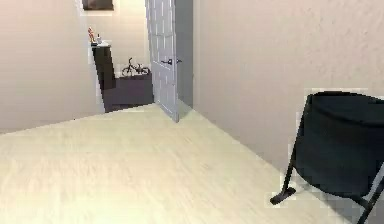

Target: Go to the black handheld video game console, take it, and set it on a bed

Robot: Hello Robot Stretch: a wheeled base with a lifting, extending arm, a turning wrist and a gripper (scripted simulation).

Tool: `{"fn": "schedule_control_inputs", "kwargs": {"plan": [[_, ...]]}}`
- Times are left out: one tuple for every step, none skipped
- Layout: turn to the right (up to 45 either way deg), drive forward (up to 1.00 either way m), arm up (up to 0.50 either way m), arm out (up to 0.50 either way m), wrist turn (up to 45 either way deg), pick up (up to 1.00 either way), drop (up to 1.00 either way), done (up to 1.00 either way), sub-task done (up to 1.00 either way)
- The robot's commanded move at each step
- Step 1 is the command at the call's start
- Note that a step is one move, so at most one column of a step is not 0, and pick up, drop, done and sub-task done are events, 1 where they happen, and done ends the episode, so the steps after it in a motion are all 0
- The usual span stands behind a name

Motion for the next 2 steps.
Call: {"fn": "schedule_control_inputs", "kwargs": {"plan": [[-15.0, 0.0, 0.0, 0.0, 0.0, 0.0, 0.0, 0.0, 0.0], [0.0, 1.0, 0.0, 0.0, 0.0, 0.0, 0.0, 0.0, 0.0]]}}
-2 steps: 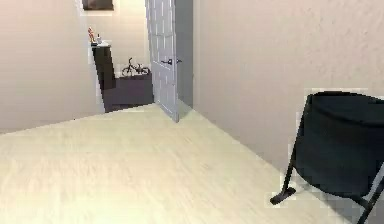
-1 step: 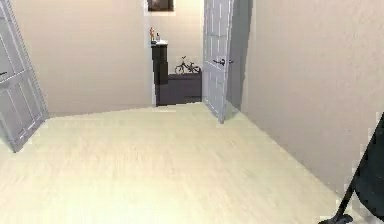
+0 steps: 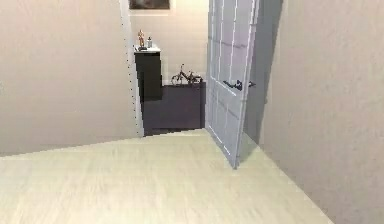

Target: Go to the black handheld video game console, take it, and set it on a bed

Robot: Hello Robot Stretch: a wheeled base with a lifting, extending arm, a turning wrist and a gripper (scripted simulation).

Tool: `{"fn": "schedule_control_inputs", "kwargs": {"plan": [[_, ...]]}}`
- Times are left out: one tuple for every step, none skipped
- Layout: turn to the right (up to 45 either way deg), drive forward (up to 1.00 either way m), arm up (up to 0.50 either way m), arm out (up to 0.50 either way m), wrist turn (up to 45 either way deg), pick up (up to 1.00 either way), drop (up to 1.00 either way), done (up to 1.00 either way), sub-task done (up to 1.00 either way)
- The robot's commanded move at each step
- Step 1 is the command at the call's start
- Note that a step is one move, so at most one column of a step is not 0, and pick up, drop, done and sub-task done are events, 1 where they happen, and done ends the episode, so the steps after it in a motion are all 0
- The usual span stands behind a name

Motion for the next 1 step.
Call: {"fn": "schedule_control_inputs", "kwargs": {"plan": [[0.0, 1.0, 0.0, 0.0, 0.0, 0.0, 0.0, 0.0, 0.0]]}}
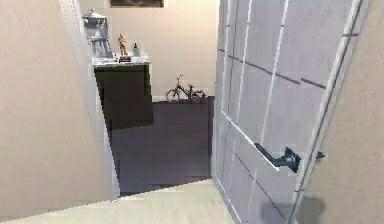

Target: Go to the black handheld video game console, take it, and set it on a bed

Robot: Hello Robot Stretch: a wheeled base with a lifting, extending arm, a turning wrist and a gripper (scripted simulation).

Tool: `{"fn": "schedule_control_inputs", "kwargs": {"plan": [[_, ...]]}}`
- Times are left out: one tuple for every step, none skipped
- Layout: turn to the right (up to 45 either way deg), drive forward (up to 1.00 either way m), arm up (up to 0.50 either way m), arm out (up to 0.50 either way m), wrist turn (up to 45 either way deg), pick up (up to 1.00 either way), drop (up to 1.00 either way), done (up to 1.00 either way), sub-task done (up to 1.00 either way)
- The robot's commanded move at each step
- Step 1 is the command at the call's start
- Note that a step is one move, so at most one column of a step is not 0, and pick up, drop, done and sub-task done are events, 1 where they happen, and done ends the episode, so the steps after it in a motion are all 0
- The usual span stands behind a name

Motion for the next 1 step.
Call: {"fn": "schedule_control_inputs", "kwargs": {"plan": [[0.0, 1.0, 0.0, 0.0, 0.0, 0.0, 0.0, 0.0, 0.0]]}}
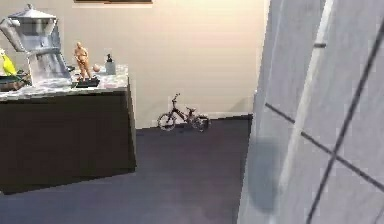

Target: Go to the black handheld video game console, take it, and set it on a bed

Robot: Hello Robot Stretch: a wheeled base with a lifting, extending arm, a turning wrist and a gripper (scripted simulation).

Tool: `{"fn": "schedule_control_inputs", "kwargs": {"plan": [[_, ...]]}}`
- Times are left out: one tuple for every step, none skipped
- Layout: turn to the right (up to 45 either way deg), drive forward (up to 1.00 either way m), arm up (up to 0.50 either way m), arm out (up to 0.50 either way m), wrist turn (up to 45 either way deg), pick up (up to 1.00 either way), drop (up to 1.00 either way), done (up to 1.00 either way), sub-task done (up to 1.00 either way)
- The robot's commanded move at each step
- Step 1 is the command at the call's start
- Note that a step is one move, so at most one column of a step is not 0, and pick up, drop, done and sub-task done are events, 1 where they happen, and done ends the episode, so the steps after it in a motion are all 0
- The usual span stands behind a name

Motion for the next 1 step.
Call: {"fn": "schedule_control_inputs", "kwargs": {"plan": [[-6.0, 0.0, 0.0, 0.0, 0.0, 0.0, 0.0, 0.0, 0.0]]}}
